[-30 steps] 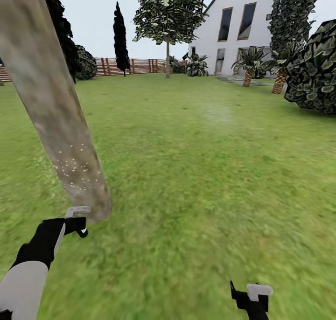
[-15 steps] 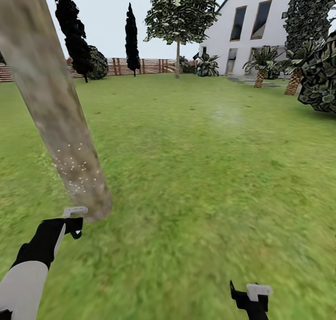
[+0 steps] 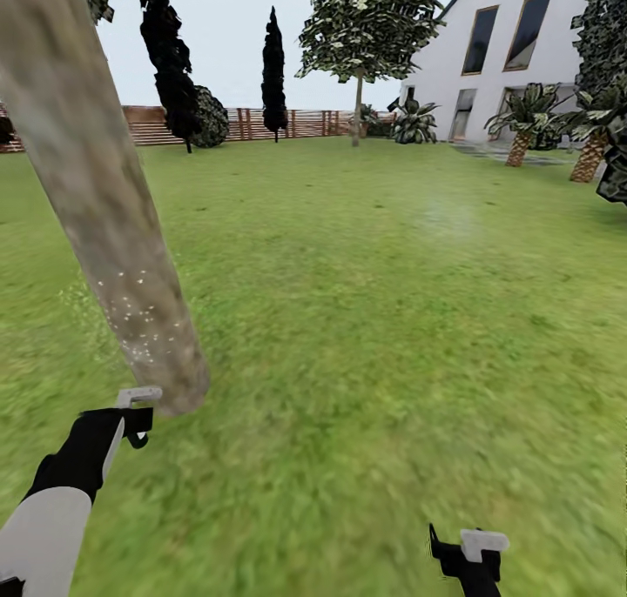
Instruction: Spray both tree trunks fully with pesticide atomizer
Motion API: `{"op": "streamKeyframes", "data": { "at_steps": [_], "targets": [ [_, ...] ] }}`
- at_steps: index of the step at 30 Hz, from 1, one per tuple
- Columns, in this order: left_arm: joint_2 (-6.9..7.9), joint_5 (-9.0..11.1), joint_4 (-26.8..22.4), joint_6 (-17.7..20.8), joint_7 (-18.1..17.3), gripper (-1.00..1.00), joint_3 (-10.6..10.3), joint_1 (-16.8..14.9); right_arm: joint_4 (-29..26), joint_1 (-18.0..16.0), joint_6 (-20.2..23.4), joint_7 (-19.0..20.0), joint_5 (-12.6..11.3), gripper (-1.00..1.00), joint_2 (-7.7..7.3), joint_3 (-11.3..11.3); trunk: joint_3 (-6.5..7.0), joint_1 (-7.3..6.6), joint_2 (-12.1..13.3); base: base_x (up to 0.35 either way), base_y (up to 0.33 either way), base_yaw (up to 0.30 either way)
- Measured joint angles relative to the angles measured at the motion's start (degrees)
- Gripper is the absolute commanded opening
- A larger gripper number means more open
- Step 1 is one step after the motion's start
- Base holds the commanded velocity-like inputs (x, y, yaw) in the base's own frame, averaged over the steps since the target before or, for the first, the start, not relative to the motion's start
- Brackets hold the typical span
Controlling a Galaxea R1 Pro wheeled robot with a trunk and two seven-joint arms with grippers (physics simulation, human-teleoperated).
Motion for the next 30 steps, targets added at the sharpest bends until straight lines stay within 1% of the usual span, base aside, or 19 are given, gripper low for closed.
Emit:
{"op": "streamKeyframes", "data": {
  "at_steps": [7, 15, 24, 30],
  "targets": [
    [-0.06, -0.01, 0.00, 0.01, 0.02, -1.00, 0.06, 0.00, 0.00, 0.01, 0.00, 0.00, 0.00, 1.00, 0.00, 0.00, 0.00, 0.00, 0.00, 0.125, -0.251, 0.019],
    [-0.06, -0.01, 0.00, 0.01, 0.00, -1.00, 0.14, 0.00, 0.00, -0.01, 0.04, 0.00, 0.00, 1.00, 0.00, 0.00, 0.00, 0.00, 0.00, 0.091, -0.264, 0.263],
    [-0.06, -0.01, -0.01, 0.01, 0.08, -1.00, 0.15, 0.00, 0.00, -0.02, 0.04, 0.00, 0.00, 1.00, 0.00, 0.00, 0.00, 0.00, 0.00, 0.093, -0.264, 0.025],
    [-0.06, -0.01, -0.03, 0.01, 0.09, -1.00, 0.15, 0.00, 0.00, 0.00, 0.02, 0.00, 0.00, 1.00, 0.09, 0.00, 0.00, 0.00, 0.00, 0.093, -0.264, 0.233]
  ]
}}
